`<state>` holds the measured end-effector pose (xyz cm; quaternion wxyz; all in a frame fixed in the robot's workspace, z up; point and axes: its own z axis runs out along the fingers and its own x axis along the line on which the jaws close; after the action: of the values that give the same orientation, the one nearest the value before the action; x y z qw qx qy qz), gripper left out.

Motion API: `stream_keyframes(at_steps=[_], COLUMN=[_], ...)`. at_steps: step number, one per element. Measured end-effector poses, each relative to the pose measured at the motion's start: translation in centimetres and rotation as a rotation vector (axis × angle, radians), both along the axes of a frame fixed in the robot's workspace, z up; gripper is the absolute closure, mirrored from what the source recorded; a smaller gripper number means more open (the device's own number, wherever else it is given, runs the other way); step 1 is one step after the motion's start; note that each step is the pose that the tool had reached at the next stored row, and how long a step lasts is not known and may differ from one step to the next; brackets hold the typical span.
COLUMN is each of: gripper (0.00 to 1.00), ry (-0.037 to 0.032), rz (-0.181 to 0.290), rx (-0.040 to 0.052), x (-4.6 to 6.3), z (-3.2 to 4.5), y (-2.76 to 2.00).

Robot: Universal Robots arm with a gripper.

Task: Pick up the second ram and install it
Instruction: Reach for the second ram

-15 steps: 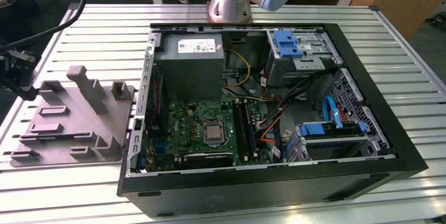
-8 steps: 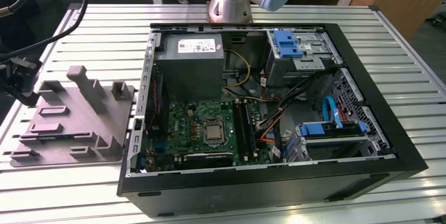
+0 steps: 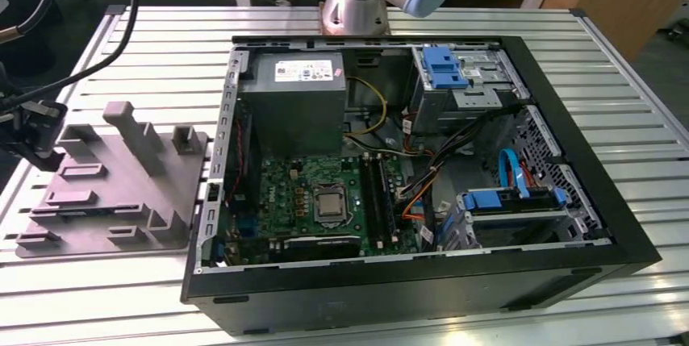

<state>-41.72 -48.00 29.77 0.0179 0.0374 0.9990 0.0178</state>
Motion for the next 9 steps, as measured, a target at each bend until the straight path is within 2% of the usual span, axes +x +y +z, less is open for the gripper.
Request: stream_keyframes(at_steps=[6, 9], gripper=[0.90, 0.90], ry=[-0.0001, -0.0002], rz=[0.000, 0.001], rx=[0.0001, 0.0002], x=[-0.34, -0.48], z=[-0.84, -0.98], y=[-0.13, -0.16])
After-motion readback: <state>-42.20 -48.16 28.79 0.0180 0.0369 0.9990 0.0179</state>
